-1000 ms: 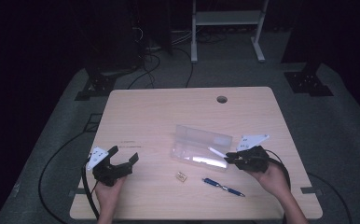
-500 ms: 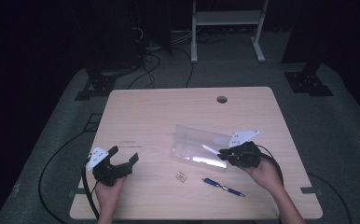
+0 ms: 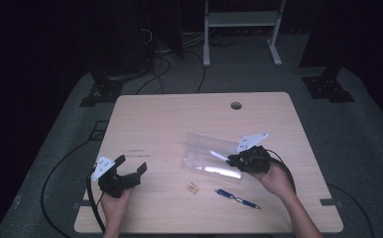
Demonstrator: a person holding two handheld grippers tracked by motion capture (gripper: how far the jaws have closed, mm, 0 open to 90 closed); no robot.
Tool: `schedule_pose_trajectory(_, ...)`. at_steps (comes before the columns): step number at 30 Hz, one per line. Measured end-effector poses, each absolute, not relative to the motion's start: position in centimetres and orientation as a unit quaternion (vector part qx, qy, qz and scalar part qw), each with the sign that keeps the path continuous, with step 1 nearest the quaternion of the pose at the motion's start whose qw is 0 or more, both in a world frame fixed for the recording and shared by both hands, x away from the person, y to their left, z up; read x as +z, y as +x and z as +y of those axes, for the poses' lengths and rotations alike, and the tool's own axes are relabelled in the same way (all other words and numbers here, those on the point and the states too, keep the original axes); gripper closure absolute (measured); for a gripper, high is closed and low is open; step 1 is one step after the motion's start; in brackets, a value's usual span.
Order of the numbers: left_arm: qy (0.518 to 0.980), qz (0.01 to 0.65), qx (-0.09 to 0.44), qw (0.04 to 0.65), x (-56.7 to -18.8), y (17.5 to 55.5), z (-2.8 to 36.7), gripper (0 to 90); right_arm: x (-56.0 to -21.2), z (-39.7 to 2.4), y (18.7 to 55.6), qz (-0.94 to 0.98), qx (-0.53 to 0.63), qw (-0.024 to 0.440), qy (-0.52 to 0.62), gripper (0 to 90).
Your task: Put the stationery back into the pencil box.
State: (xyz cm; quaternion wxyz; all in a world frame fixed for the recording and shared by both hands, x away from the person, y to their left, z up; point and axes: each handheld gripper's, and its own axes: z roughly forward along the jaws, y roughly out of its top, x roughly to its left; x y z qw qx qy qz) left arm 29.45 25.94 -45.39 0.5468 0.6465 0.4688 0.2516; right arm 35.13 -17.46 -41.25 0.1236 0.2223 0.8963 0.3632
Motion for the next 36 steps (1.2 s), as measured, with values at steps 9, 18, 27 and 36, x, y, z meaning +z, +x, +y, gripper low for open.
schedule_pose_trajectory(9,0.646,0.469,0.251,0.547,-45.4,29.5,25.9,3.4,-40.4,-16.6,36.0,0.899,0.362,0.127,0.213,78.3)
schedule_pose_trajectory(18,0.646,0.469,0.251,0.547,-45.4,29.5,25.9,3.4,-41.1,-15.8,37.1,0.902,0.357,0.116,0.212,78.3)
schedule_pose_trajectory(27,0.646,0.469,0.251,0.547,-45.4,29.4,26.0,3.4,-41.9,-15.5,38.1,0.905,0.351,0.110,0.215,78.3)
schedule_pose_trajectory(36,0.646,0.468,0.251,0.548,-45.4,29.4,26.0,3.4,-43.0,-14.9,39.1,0.914,0.329,0.105,0.212,78.3)
